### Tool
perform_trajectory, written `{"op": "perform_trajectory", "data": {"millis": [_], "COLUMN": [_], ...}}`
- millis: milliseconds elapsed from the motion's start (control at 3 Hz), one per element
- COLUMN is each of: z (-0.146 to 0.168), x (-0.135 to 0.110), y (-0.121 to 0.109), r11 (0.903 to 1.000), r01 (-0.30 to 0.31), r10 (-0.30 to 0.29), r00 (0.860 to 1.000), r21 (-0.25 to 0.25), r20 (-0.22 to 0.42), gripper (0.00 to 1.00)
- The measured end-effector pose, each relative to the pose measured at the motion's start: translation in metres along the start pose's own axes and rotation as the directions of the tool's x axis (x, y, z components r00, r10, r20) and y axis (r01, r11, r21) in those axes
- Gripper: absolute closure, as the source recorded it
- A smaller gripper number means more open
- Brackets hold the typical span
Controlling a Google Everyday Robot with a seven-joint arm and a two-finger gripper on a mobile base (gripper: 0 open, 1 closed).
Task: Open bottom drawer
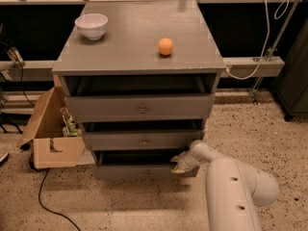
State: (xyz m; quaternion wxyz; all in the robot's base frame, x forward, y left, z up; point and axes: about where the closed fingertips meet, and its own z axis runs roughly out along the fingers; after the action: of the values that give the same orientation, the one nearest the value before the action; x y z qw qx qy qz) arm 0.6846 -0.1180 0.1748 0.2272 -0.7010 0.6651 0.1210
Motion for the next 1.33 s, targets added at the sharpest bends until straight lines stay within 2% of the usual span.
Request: {"op": "perform_trajectory", "data": {"millis": [333, 667, 1000, 1333], "z": [0.0000, 0.0001, 0.0001, 0.0063], "x": [0.0000, 0.0000, 0.0000, -0.0041], "y": [0.0000, 0.0001, 0.0001, 0.0053], "r11": [1.0000, 1.0000, 1.0000, 0.9995], "r01": [0.000, 0.000, 0.000, 0.014], "r10": [0.000, 0.000, 0.000, -0.014], "r00": [1.000, 1.000, 1.000, 1.000], "r21": [0.000, 0.000, 0.000, -0.029], "r20": [0.000, 0.000, 0.000, -0.005], "gripper": [0.52, 0.20, 0.00, 0.00]}}
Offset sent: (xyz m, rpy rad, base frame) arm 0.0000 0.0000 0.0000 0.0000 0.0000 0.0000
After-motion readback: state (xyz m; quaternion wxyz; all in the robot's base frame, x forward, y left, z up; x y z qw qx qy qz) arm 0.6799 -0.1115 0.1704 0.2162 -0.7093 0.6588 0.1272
